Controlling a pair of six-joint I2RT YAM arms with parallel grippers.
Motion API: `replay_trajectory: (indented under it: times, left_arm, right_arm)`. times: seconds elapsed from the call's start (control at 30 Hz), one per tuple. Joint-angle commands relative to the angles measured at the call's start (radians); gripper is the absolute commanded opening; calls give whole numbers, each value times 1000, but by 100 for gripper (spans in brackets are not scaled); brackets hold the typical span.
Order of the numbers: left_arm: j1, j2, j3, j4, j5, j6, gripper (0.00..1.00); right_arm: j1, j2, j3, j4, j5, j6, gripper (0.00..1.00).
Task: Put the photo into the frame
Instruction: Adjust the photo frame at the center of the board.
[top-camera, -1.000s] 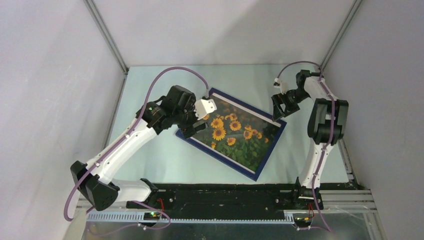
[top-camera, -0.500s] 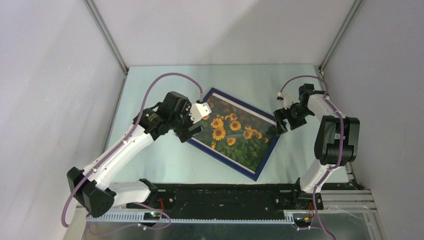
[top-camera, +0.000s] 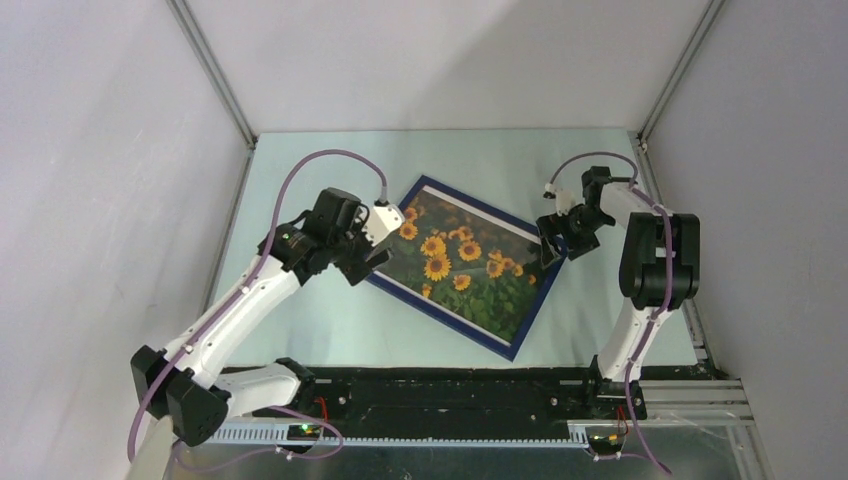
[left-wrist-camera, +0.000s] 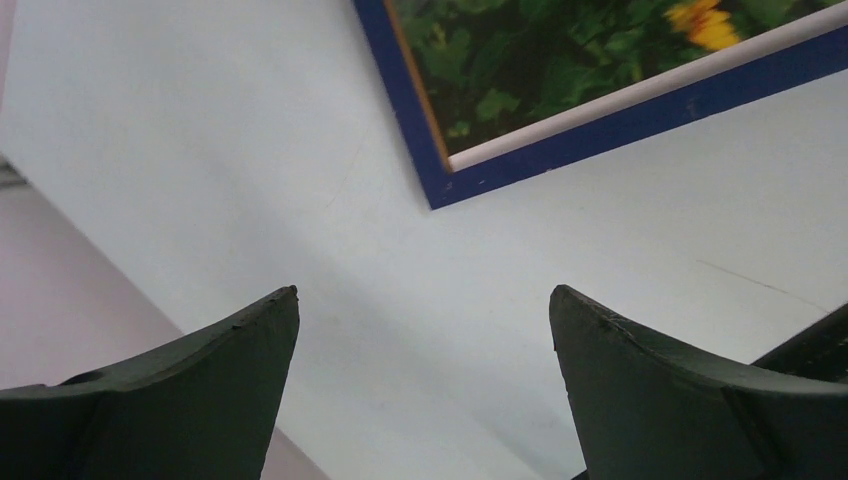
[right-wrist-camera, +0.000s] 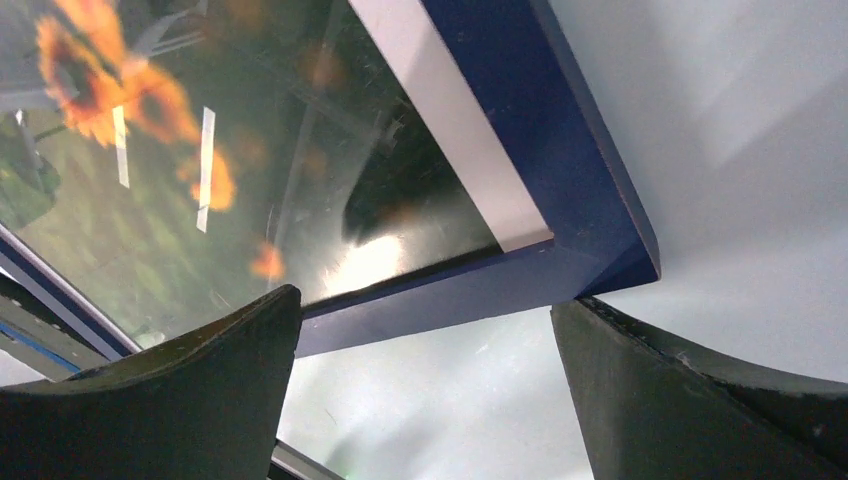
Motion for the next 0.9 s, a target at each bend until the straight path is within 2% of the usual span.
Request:
replay_trajectory:
  times: [0.0, 0.23, 0.4, 0.57, 0.87]
  left_arm:
    - [66, 0, -6, 34, -55, -43, 100]
    - [263, 148, 21, 37, 68, -155, 100]
    - [368, 359, 90, 38, 198, -244, 100]
    - [391, 546, 162, 36, 258, -337, 100]
    - [397, 684, 195, 38, 370, -364, 100]
  right_arm:
    - [10, 111, 92, 33, -45, 53, 99]
    - [10, 228, 315, -16, -125, 113, 99]
    - [21, 294, 459, -21, -182, 143, 99]
    - [36, 345, 552, -19, -253, 178, 100]
    - [56, 392, 582, -16, -266, 224, 99]
